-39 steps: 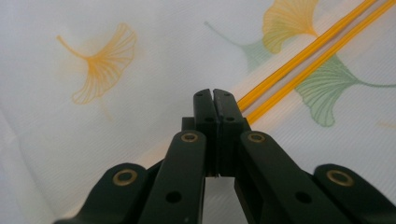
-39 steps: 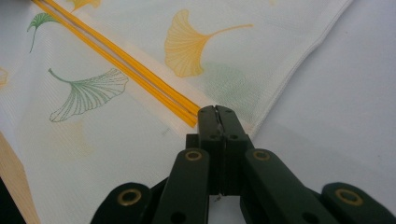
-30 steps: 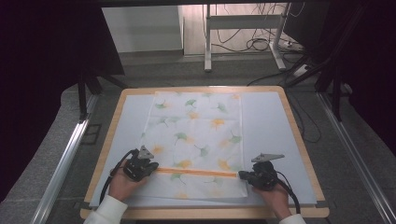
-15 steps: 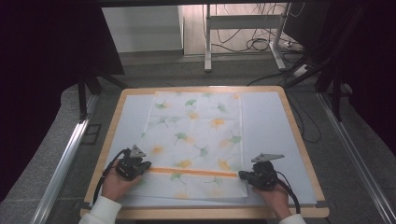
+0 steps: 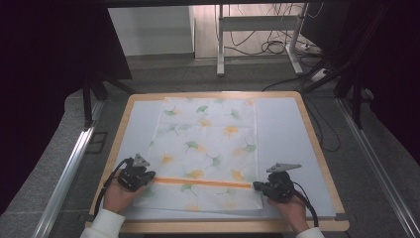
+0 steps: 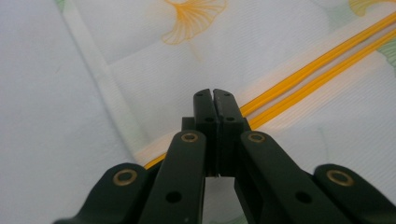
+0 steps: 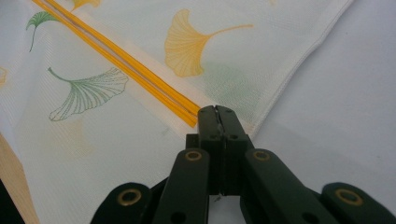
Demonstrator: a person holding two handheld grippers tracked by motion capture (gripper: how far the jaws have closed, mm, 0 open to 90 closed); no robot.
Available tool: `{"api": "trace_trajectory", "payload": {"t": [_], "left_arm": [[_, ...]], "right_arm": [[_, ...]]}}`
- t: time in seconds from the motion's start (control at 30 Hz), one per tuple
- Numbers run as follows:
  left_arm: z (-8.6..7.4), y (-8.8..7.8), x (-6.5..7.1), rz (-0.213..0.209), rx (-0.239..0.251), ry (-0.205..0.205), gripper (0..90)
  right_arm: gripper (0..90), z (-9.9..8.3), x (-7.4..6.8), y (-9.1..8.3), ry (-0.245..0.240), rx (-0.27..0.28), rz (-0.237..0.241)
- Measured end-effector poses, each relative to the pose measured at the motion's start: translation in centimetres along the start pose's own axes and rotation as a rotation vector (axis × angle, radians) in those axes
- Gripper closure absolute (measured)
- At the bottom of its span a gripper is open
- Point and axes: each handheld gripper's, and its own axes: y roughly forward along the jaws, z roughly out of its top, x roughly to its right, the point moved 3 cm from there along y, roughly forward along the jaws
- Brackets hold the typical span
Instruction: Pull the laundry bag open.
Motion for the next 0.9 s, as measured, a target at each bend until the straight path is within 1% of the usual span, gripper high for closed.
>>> {"api": "trace_trajectory", "payload": {"t": [0.27,0.33,0.47,0.73,0.83,0.9], "left_arm": [[-0.5,-0.4,-0.7,0.018,0.000,-0.019,90.0],[-0.6,-0.4,-0.8,0.018,0.000,-0.016,90.0],[-0.7,-0.5,-1.0,0.032,-0.004,-0.016,90.0],[-1.4,-1.0,-2.0,0.041,0.006,-0.045,90.0],[-1.5,-1.1,-2.2,0.032,0.019,-0.063,90.0],[-1.5,-1.1,-2.3,0.036,0.015,-0.061,90.0]], "right_arm": [[89.7,0.0,0.0,0.0,-0.002,0.000,0.000],[89.7,0.0,0.0,0.0,-0.001,0.002,-0.002],[89.7,0.0,0.0,0.0,-0.002,0.001,-0.002],[89.7,0.0,0.0,0.0,-0.004,0.002,-0.002],[89.7,0.0,0.0,0.0,-0.002,0.001,-0.002],[89.7,0.0,0.0,0.0,-0.002,0.002,-0.004]]}}
